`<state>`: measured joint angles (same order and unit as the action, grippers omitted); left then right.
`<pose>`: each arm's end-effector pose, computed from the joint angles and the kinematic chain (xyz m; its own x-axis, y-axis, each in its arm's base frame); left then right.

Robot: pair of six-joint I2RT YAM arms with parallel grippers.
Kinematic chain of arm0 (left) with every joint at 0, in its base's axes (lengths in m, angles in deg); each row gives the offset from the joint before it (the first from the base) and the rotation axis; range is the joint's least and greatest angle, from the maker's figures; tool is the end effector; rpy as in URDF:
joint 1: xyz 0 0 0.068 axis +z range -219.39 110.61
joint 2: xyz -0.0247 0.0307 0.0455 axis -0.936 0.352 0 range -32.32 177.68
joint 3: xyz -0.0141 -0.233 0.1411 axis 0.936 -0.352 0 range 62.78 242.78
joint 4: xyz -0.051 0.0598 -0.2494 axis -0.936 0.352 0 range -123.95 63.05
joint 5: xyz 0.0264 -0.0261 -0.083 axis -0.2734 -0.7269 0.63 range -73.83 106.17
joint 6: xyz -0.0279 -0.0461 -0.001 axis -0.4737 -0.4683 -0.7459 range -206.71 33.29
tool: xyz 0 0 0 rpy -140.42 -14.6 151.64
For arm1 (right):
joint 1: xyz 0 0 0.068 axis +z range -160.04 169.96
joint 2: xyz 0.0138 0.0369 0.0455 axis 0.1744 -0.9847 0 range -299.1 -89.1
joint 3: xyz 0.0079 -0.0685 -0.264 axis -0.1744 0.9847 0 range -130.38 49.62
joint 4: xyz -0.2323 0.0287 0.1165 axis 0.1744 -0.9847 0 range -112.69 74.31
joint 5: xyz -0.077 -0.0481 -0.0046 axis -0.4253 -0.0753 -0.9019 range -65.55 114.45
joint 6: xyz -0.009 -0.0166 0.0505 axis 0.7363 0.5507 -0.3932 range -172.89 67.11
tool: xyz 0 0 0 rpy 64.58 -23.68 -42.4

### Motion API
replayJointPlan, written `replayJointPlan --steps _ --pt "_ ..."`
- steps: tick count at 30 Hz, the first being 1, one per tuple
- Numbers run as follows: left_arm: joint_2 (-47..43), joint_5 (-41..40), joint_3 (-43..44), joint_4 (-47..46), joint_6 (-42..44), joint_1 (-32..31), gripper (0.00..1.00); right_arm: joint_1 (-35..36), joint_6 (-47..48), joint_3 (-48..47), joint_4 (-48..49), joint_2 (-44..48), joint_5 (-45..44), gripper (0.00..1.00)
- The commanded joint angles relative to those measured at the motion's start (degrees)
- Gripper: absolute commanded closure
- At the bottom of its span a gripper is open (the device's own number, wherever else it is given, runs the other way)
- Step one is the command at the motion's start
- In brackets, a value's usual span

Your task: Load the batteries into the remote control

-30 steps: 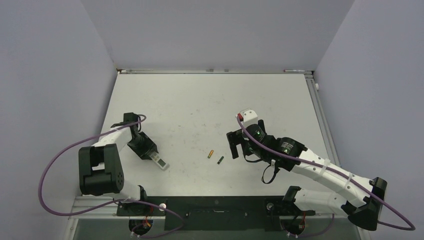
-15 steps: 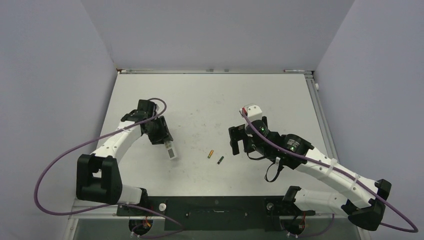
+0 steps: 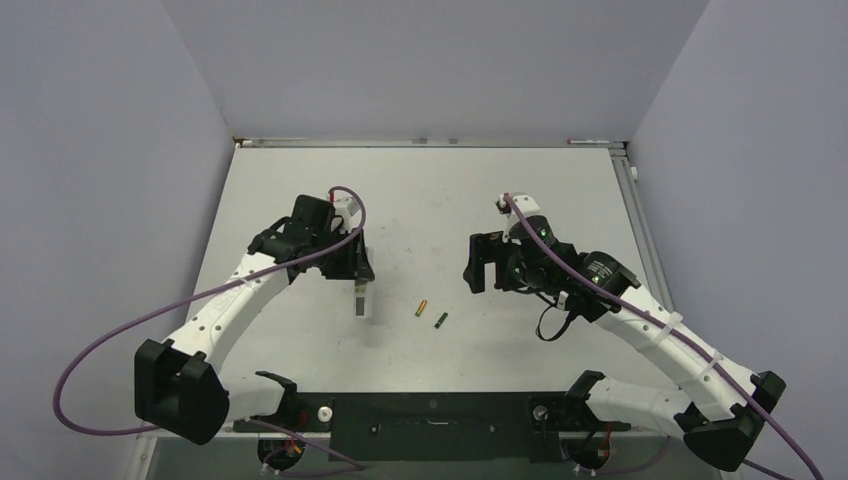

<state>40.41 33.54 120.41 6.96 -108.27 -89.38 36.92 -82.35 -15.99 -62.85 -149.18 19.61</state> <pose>0.2353 -0.0969 0.2702 -0.9022 -0.0451 -0.4290 0.1629 0.8852 -0.4357 0.1444 0.1501 0.3531 -0.7318 -0.0657 -0.6784 -0.3737 0.8711 0.3188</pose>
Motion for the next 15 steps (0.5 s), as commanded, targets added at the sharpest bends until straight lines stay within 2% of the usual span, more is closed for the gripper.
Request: replayJointPlan --steps 1,15 --pt "-3.21 1.5 4.18 -0.51 4.26 -3.73 1.0 -2.56 -1.81 -2.64 2.27 0.34 6.63 0.1" --pt "-5.45 1.97 8.41 -0.34 8.11 -17.97 1.0 -4.97 -10.7 -0.37 9.03 1.51 14.84 0.15"
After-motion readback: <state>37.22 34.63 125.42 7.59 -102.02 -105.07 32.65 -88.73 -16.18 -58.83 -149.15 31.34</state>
